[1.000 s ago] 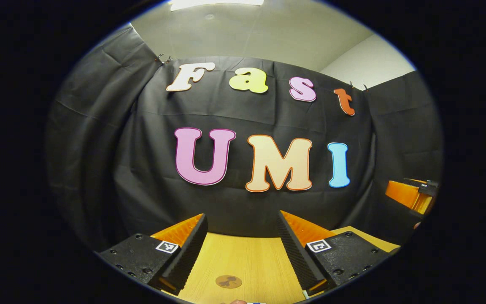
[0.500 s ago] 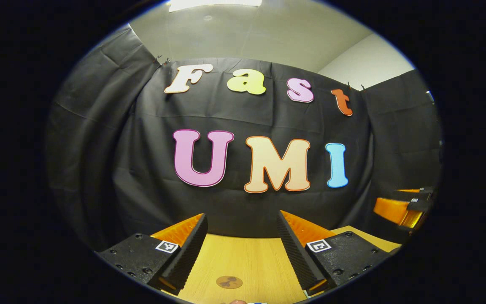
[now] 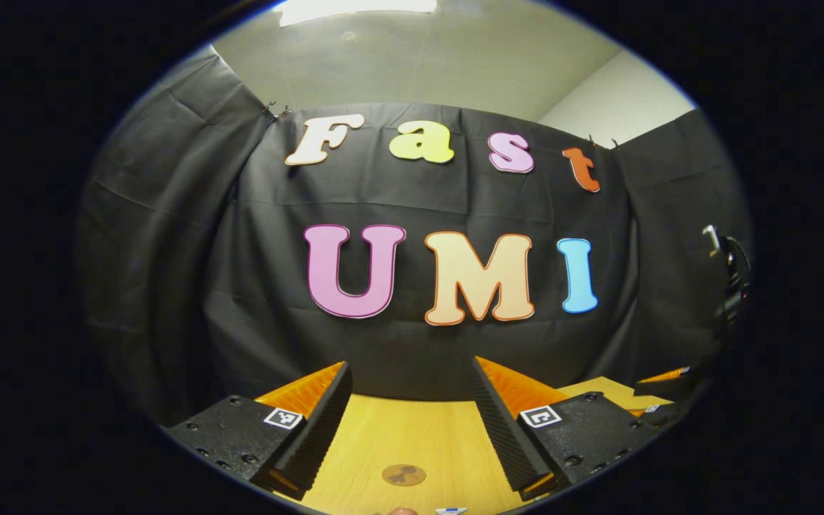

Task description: Put the toothbrush and toothpaste on the desktop into the cup, then pick up the cup and place it on the coaster on the desktop.

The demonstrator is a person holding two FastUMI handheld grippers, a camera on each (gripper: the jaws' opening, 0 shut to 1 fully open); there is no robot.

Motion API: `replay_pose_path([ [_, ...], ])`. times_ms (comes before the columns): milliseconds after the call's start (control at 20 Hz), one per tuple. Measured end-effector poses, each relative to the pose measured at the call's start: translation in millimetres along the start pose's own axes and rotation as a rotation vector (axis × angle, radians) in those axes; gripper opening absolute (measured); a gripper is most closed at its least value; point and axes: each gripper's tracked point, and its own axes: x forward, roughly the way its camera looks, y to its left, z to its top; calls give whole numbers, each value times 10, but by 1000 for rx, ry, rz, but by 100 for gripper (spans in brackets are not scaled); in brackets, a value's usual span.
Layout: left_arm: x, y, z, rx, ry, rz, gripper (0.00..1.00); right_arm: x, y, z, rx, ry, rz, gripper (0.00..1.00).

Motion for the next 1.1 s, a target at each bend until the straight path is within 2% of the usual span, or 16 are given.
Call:
replay_pose_path([
  [300,-11,131,-45,13,10,31,94,178,77,-586,-32,180,27,99],
  [800,-6,282,-168,27,42,75,94,381,206,-1505,-13,509,65,100],
  [1100,27,350,-240,23,59,99,94,466,246,-1968,-1,698,62,100],
])
